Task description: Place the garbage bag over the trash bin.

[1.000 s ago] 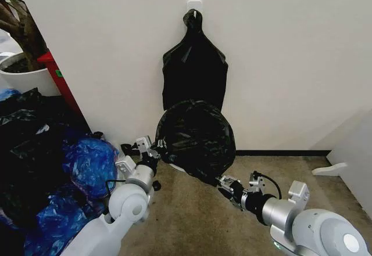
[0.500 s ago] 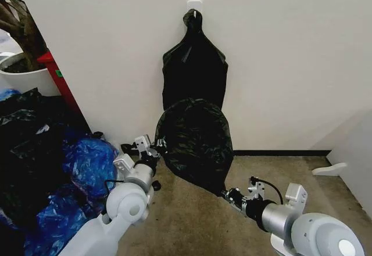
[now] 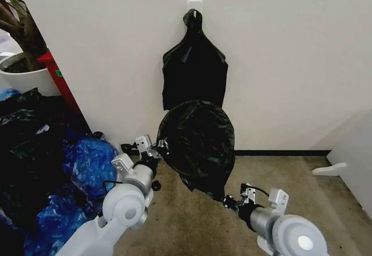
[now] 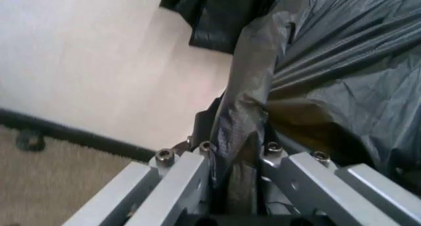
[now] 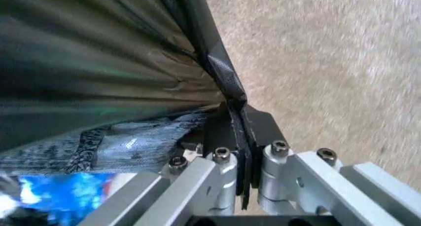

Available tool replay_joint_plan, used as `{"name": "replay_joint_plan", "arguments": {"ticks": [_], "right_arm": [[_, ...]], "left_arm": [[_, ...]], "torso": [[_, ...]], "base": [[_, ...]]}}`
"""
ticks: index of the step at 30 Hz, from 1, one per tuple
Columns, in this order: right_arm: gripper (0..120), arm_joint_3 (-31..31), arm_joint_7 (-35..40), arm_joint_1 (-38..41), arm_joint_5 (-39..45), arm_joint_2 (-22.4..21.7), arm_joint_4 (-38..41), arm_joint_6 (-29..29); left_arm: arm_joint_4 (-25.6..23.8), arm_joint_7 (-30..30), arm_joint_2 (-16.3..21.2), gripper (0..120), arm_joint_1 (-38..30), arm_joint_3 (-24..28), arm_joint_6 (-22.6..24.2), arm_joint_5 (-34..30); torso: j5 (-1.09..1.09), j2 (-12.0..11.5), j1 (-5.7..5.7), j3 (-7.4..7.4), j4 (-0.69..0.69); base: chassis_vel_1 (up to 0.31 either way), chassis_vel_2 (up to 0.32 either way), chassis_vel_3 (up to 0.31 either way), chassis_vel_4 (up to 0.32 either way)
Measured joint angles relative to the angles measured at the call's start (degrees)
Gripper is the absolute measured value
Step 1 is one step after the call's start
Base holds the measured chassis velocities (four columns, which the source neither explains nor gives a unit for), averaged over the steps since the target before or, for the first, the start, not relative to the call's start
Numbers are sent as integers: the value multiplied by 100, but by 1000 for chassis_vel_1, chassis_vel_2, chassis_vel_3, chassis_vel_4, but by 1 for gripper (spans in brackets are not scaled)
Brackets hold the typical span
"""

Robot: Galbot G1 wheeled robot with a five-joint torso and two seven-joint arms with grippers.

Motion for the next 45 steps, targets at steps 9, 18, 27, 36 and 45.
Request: {"name": "replay_joint_plan", "arguments": {"ticks": [9,18,27,36,45], "right_arm": [[0,-5,-522,6,-1063,-41,-529,57],[13,129,-587,-360,-1751,-191,-121,-231],[48,377,-2664,-1386,-4427,-670,374,131],[81,522,-2947,-1550,-4870,-740,377,509],[100,1288,-2664,-1283,-3646,-970,1146,527]], "left_arm": [[-254,-287,141,2,236,-13,249,-119],[-40,-283,117,2,282,-53,273,31],[617,-6,-23,2,19,-59,-87,587],[730,48,-19,2,-68,-101,-120,540],[1016,1118,113,2,298,-112,-444,1230]], "torso": [[0,0,0,0,0],[0,0,0,0,0],[0,0,0,0,-1],[1,0,0,0,-1],[-1,0,0,0,2]], "base": [[0,0,0,0],[0,0,0,0],[0,0,0,0],[0,0,0,0],[0,0,0,0]]}}
